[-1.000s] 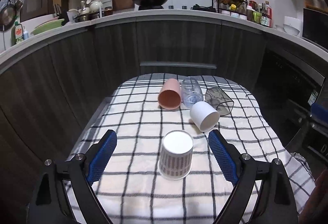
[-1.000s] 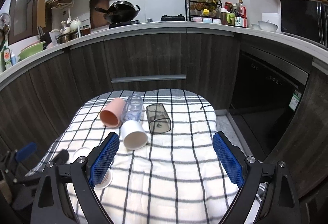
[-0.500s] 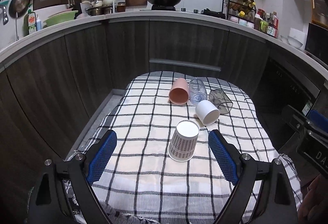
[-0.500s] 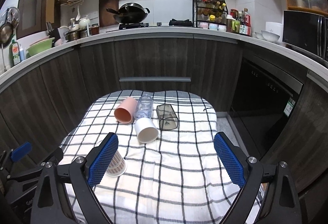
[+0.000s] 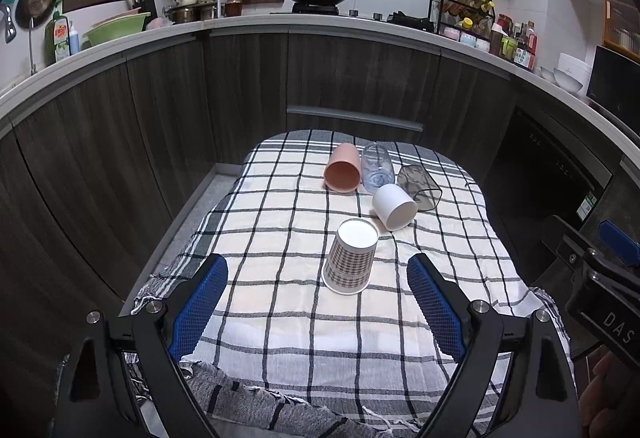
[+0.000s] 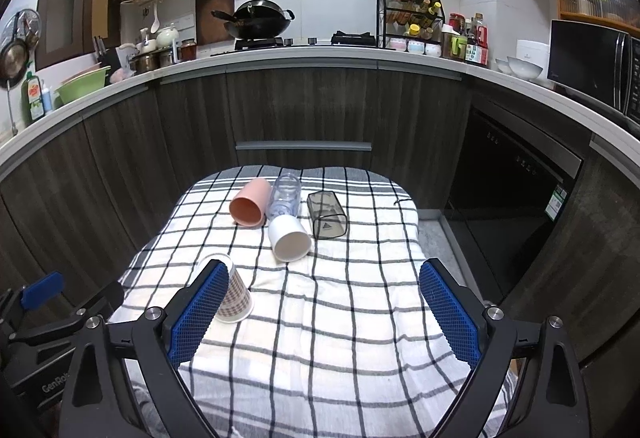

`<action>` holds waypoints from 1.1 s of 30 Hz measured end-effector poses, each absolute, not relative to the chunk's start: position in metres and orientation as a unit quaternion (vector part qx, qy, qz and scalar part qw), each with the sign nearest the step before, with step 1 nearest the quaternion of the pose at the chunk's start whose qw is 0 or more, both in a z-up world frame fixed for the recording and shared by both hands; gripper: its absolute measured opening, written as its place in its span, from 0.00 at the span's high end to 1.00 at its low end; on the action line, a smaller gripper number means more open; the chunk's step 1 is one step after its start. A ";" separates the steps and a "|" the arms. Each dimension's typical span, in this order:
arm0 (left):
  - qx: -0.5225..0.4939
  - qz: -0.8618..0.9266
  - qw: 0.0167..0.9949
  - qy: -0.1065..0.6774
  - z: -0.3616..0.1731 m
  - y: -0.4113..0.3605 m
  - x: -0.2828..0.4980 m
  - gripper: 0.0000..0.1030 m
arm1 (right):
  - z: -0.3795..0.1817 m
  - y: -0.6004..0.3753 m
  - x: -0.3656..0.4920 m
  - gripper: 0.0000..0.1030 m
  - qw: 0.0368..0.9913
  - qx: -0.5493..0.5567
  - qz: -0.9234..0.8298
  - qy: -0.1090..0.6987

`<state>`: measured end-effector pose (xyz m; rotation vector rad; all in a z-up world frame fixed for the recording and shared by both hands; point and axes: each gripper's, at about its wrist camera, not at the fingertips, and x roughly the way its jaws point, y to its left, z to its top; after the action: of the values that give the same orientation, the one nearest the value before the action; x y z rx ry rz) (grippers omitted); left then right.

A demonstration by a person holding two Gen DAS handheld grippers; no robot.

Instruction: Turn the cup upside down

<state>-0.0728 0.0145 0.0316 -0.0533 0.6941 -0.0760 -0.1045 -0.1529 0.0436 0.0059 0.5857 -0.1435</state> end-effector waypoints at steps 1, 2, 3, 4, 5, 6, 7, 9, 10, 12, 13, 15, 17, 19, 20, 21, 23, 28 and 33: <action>-0.025 -0.038 0.940 0.338 0.033 0.015 -0.074 0.11 | 0.044 -0.153 -0.106 0.06 0.955 0.002 -0.071 0.287; -0.024 -0.038 0.941 0.337 0.034 0.014 -0.075 0.11 | 0.045 -0.154 -0.107 0.06 0.955 0.002 -0.072 0.286; -0.023 -0.039 0.941 0.335 0.035 0.014 -0.076 0.11 | 0.046 -0.154 -0.108 0.06 0.956 0.002 -0.073 0.285; -0.022 -0.040 0.942 0.333 0.036 0.013 -0.077 0.11 | 0.046 -0.155 -0.108 0.06 0.956 0.003 -0.074 0.284; -0.021 -0.040 0.942 0.332 0.037 0.013 -0.078 0.11 | 0.047 -0.156 -0.109 0.06 0.956 0.004 -0.074 0.283; -0.020 -0.039 0.942 0.331 0.038 0.013 -0.080 0.11 | 0.048 -0.156 -0.109 0.06 0.956 0.005 -0.075 0.283; -0.020 -0.039 0.943 0.331 0.039 0.012 -0.081 0.11 | 0.048 -0.157 -0.110 0.06 0.956 0.007 -0.075 0.282; -0.020 -0.039 0.942 0.332 0.039 0.012 -0.081 0.11 | 0.049 -0.157 -0.110 0.06 0.957 0.007 -0.076 0.280; -0.020 -0.039 0.943 0.331 0.039 0.012 -0.080 0.11 | 0.050 -0.157 -0.110 0.06 0.957 0.007 -0.076 0.279; -0.019 -0.037 0.943 0.331 0.040 0.012 -0.081 0.11 | 0.051 -0.156 -0.110 0.06 0.958 0.006 -0.076 0.278; -0.019 -0.037 0.943 0.330 0.041 0.013 -0.081 0.11 | 0.051 -0.156 -0.110 0.06 0.958 0.006 -0.075 0.277; -0.018 -0.037 0.944 0.327 0.043 0.013 -0.082 0.11 | 0.052 -0.156 -0.111 0.06 0.958 0.006 -0.075 0.276; -0.016 -0.037 0.944 0.327 0.043 0.013 -0.082 0.11 | 0.052 -0.156 -0.111 0.06 0.958 0.006 -0.075 0.276; -0.016 -0.037 0.944 0.327 0.043 0.013 -0.082 0.11 | 0.052 -0.156 -0.110 0.06 0.958 0.007 -0.075 0.277; -0.016 -0.036 0.944 0.328 0.043 0.014 -0.081 0.11 | 0.052 -0.156 -0.111 0.06 0.958 0.007 -0.075 0.277; -0.016 -0.036 0.944 0.328 0.043 0.014 -0.081 0.11 | 0.052 -0.156 -0.111 0.06 0.958 0.007 -0.075 0.277; -0.016 -0.036 0.944 0.328 0.043 0.014 -0.081 0.11 | 0.053 -0.156 -0.110 0.06 0.958 0.008 -0.075 0.277; -0.016 -0.036 0.944 0.327 0.043 0.014 -0.081 0.11 | 0.052 -0.156 -0.110 0.06 0.958 0.007 -0.075 0.277; -0.016 -0.036 0.944 0.328 0.043 0.014 -0.081 0.11 | 0.053 -0.157 -0.110 0.06 0.958 0.007 -0.075 0.276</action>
<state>-0.0809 0.0141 0.0430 -0.0329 0.6681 -0.0739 -0.1104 -0.1566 0.0527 0.0151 0.5608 -0.1523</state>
